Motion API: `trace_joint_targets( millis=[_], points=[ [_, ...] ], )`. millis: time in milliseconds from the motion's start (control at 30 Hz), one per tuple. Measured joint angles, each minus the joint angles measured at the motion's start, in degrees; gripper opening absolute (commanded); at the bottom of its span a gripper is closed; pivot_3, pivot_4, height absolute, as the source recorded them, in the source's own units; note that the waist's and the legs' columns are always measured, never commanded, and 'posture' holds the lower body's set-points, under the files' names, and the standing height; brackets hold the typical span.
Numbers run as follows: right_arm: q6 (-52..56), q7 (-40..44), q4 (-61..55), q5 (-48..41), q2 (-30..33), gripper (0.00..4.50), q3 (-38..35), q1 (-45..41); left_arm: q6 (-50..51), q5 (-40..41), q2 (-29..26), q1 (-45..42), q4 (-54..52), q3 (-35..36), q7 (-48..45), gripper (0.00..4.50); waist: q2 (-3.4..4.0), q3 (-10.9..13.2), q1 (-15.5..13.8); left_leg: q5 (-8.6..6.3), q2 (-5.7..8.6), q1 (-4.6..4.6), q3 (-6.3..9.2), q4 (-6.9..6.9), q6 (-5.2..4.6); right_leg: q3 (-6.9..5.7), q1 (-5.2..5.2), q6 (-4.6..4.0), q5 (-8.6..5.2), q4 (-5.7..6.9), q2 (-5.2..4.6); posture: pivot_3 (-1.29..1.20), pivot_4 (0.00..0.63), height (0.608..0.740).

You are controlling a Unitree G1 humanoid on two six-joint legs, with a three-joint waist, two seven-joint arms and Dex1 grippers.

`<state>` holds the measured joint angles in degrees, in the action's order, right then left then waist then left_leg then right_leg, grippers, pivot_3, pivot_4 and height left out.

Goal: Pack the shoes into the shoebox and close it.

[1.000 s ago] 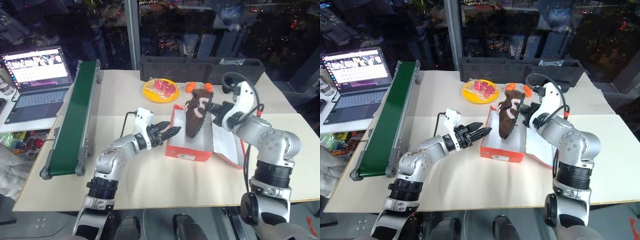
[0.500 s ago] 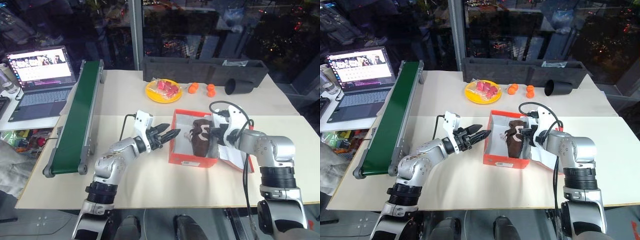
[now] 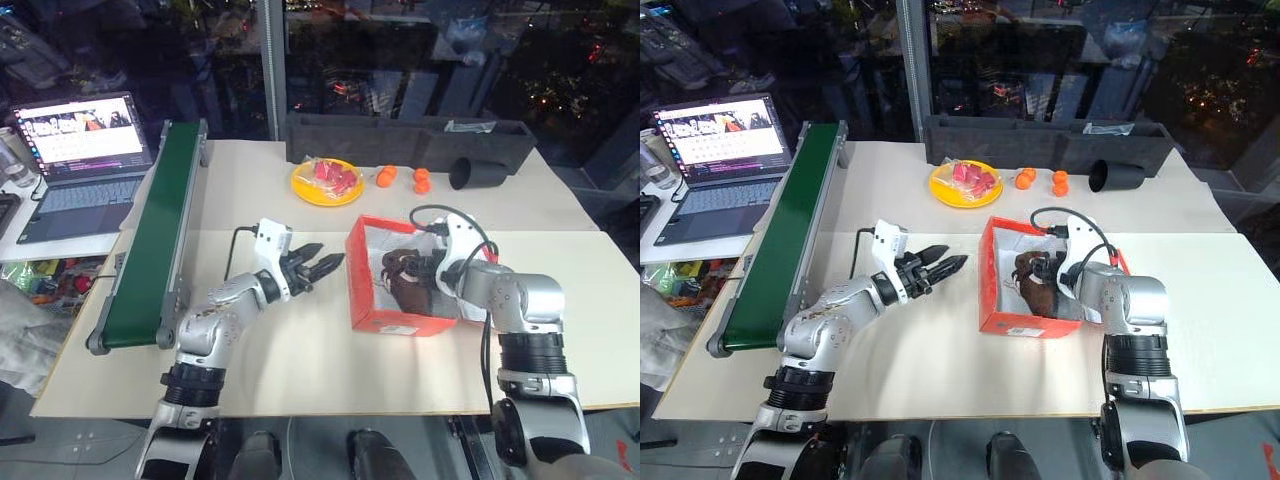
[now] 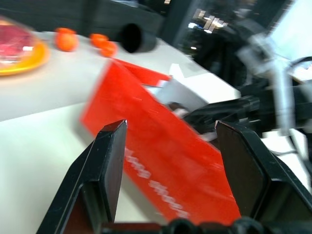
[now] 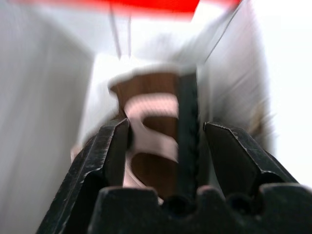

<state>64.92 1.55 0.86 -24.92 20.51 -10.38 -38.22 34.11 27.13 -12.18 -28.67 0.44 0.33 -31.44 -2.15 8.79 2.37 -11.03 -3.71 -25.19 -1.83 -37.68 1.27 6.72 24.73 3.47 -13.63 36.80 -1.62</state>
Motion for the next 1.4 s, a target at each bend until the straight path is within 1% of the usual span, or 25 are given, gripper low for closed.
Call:
trace_joint_targets(
  millis=[100, 167, 267, 300, 367, 433, 467, 500, 567, 667, 700, 767, 800, 833, 867, 1000, 1167, 1400],
  points=[
    [0.2, -2.1, -6.4, 1.5, -0.3, 3.14, 0.0, -2.3, -6.6, -4.5, -0.9, -3.4, 6.2, 3.2, 5.7, 3.10, 0.00, 0.0, 0.0, 0.00, -0.01, -0.03, 0.00, 0.01, 0.00, 0.00, 0.06, 0.00, 0.00, 0.01, 0.00, 0.00, 0.150, 0.713],
    [-0.5, -2.0, -10.6, 2.3, -0.1, 3.14, 1.2, -2.8, -12.6, -8.9, -1.6, -6.3, 12.6, 6.3, 13.4, 3.10, 0.00, 0.0, 0.0, 0.00, -0.01, -0.03, 0.00, 0.01, 0.00, 0.00, 0.05, 0.00, 0.00, -0.01, 0.00, 0.00, 0.150, 0.713],
    [-3.1, 1.8, -15.7, 2.2, 0.2, 3.14, 5.0, -1.9, -21.0, -15.4, -3.9, -8.2, 20.5, 10.6, 24.6, 3.10, 0.00, 0.0, 0.2, -0.02, -0.01, -0.06, -0.01, 0.04, -0.02, 0.03, 0.10, 0.00, 0.00, -0.03, -0.01, 0.00, 0.150, 0.713],
    [-3.9, 3.2, -16.8, 2.0, 0.2, 3.14, 5.8, -1.6, -22.4, -16.4, -4.4, -8.3, 21.6, 11.3, 26.3, 3.10, 0.00, 0.0, 0.1, -0.02, -0.01, -0.11, -0.01, 0.05, -0.02, 0.02, 0.15, 0.01, 0.00, -0.02, -0.01, 0.00, 0.150, 0.713],
    [-8.0, 8.8, -20.8, 1.2, 1.4, 3.14, 9.2, 0.2, -24.9, -18.4, -5.1, -8.7, 24.3, 12.6, 30.3, 3.10, 0.00, 0.0, -0.1, -0.02, 0.00, -0.32, -0.01, 0.04, -0.02, 0.00, 0.33, 0.01, 0.00, -0.01, -0.03, 0.00, 0.150, 0.713],
    [-13.1, 18.6, -29.1, -2.2, 3.7, 3.14, 13.0, 3.4, -25.9, -20.0, -6.1, -8.9, 26.9, 13.8, 33.9, 3.10, 0.00, 0.0, -0.4, -0.03, 0.00, -0.43, 0.03, 0.04, -0.02, -0.07, 0.39, 0.01, 0.00, -0.03, -0.03, 0.00, 0.150, 0.713],
    [-14.4, 22.3, -32.3, -4.1, 4.4, 3.14, 14.1, 4.4, -26.0, -20.2, -6.3, -9.0, 27.7, 14.3, 34.7, 3.10, 0.00, 0.0, -0.5, -0.03, 0.00, -0.45, 0.04, 0.04, -0.01, -0.08, 0.38, 0.02, 0.00, -0.04, -0.04, 0.00, 0.150, 0.713],
    [-15.7, 27.2, -36.3, -6.6, 6.4, 3.14, 15.6, 5.7, -26.0, -20.1, -6.4, -9.4, 29.0, 14.9, 35.6, 3.10, -0.01, 0.0, -0.8, -0.04, 0.01, -0.47, 0.07, 0.02, -0.01, -0.16, 0.35, 0.02, 0.00, -0.05, -0.07, 0.00, 0.150, 0.713],
    [-16.8, 31.9, -39.1, -7.5, 10.2, 3.14, 18.1, 7.3, -25.7, -20.0, -6.6, -9.8, 31.0, 15.7, 36.0, 3.10, -0.08, 0.0, -1.2, -0.04, 0.01, -0.44, 0.08, -0.08, 0.00, -0.20, 0.28, 0.02, 0.00, -0.05, -0.09, 0.00, 0.150, 0.713],
    [-19.1, 33.6, -37.3, -3.1, 14.4, 3.14, 21.7, 10.8, -25.5, -20.0, -6.9, -9.8, 32.4, 15.9, 35.5, 3.10, -0.15, 0.0, -1.6, 0.01, 0.02, -0.33, 0.06, -0.15, 0.07, -0.22, 0.23, 0.00, 0.02, 0.06, -0.10, 0.00, 0.150, 0.713],
    [-19.9, 33.8, -36.1, -1.4, 14.9, 3.18, 23.0, 12.1, -25.3, -20.0, -7.1, -9.8, 32.6, 15.9, 35.2, 3.33, -0.15, 0.0, -1.6, 0.03, 0.02, -0.30, 0.06, -0.15, 0.09, -0.21, 0.25, -0.01, 0.02, 0.12, -0.09, 0.00, 0.150, 0.713],
    [-22.1, 33.8, -34.5, 1.1, 14.8, 3.66, 24.4, 14.0, -25.0, -20.0, -7.3, -9.9, 32.8, 15.8, 34.1, 3.76, -0.16, -0.1, -1.5, 0.04, 0.01, -0.28, 0.06, -0.15, 0.11, -0.19, 0.28, -0.02, 0.01, 0.21, -0.05, 0.00, 0.150, 0.713],
    [-23.6, 33.5, -33.7, 2.1, 14.4, 3.88, 24.9, 15.1, -24.9, -19.9, -7.4, -9.9, 32.8, 15.6, 33.0, 4.17, -0.17, -0.1, -1.5, 0.04, -0.01, -0.26, 0.07, -0.15, 0.11, -0.19, 0.27, -0.03, 0.01, 0.23, -0.01, 0.00, 0.150, 0.713],
    [-25.1, 33.3, -32.8, 3.2, 13.8, 4.18, 25.4, 16.5, -24.4, -19.7, -7.4, -10.0, 32.8, 15.4, 31.9, 4.46, -0.17, -0.1, -1.5, 0.04, -0.01, -0.26, 0.07, -0.14, 0.11, -0.18, 0.28, -0.03, 0.01, 0.22, -0.01, 0.00, 0.150, 0.713],
    [-26.7, 33.1, -31.8, 4.5, 13.3, 4.41, 25.9, 18.3, -24.0, -19.2, -7.4, -10.0, 32.9, 15.3, 30.7, 4.50, -0.17, -0.1, -1.5, 0.04, -0.01, -0.26, 0.07, -0.14, 0.11, -0.18, 0.28, -0.03, 0.01, 0.23, -0.01, 0.00, 0.150, 0.713],
    [-30.2, 33.2, -29.3, 7.6, 12.2, 4.41, 27.8, 22.3, -23.7, -18.9, -7.8, -10.0, 33.0, 15.1, 28.7, 4.50, -0.17, -0.1, -1.4, 0.04, 0.00, -0.28, 0.06, -0.14, 0.11, -0.14, 0.30, -0.03, 0.01, 0.23, -0.01, 0.00, 0.150, 0.713],
    [-33.2, 33.5, -29.0, 8.1, 10.4, 4.41, 27.3, 23.1, -22.9, -19.0, -8.1, -10.0, 33.0, 15.1, 28.7, 4.50, -0.18, -0.1, -1.5, 0.05, 0.00, -0.18, 0.06, -0.15, 0.11, -0.15, 0.23, -0.03, 0.01, 0.28, 0.00, 0.00, 0.150, 0.713],
    [-32.5, 32.6, -28.3, 7.8, 7.3, 4.41, 25.0, 22.7, -22.8, -20.2, -9.0, -10.2, 34.1, 15.0, 29.7, 4.50, -0.19, -0.1, -1.5, 0.05, -0.01, -0.19, 0.06, -0.16, 0.12, -0.15, 0.23, -0.03, 0.01, 0.28, 0.00, 0.00, 0.150, 0.713]
  ],
)
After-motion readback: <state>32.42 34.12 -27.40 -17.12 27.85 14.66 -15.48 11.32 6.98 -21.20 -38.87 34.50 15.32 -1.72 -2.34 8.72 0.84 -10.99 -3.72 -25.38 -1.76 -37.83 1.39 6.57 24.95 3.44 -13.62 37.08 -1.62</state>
